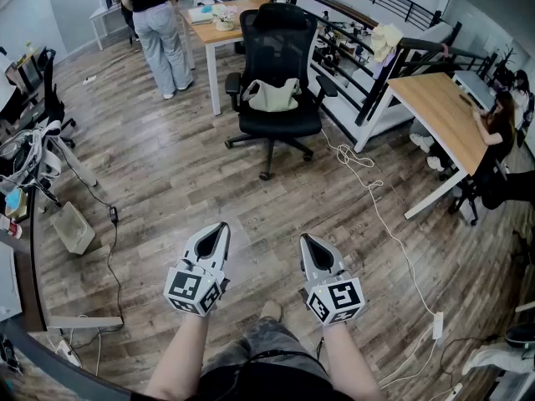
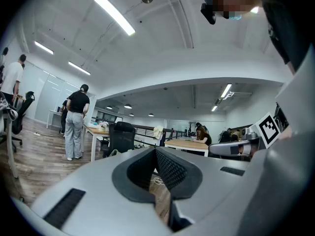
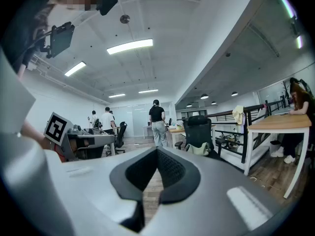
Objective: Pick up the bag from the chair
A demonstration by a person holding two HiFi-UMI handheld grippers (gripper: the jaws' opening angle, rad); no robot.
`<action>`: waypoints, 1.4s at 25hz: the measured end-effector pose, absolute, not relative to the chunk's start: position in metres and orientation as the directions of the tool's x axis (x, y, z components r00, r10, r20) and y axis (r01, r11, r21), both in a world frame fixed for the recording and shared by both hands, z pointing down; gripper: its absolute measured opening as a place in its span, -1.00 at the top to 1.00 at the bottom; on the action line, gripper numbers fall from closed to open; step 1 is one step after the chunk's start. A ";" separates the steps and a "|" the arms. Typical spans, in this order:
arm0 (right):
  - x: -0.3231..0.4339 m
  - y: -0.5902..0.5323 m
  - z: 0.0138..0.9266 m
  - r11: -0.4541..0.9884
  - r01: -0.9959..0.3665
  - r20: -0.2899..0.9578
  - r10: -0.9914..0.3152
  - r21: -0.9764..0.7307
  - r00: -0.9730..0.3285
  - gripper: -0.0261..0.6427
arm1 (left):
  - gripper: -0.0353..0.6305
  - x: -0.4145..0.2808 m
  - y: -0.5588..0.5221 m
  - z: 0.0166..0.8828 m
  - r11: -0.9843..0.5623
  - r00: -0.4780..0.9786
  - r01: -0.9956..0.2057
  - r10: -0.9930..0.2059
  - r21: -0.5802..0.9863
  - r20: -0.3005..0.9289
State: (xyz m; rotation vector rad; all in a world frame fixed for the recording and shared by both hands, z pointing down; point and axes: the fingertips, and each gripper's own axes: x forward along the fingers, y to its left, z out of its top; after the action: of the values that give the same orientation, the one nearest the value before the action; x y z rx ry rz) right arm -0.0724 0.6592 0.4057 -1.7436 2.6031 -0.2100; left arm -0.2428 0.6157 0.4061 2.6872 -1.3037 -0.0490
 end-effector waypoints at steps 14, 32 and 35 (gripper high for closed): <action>-0.021 0.585 0.415 0.423 -0.899 0.088 -0.897 -0.110 -0.433 0.90 | 0.90 -0.192 0.539 0.412 -0.575 0.586 -0.804 -0.809 0.152 0.041; 0.023 0.463 0.419 0.392 -0.907 0.078 -0.910 -0.157 -0.407 0.90 | 0.90 -0.142 0.415 0.420 -0.602 0.616 -0.783 -0.786 0.156 0.055; 0.033 0.429 0.419 0.364 -0.915 0.088 -0.920 -0.175 -0.383 0.90 | 0.90 -0.134 0.377 0.420 -0.615 0.630 -0.772 -0.774 0.162 0.062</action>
State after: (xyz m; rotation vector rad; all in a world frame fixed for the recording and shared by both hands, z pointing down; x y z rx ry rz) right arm 0.0329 0.4290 0.4193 -1.7309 2.5742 -0.3041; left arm -0.1343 0.3770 0.4196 2.6765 -1.2814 -0.0215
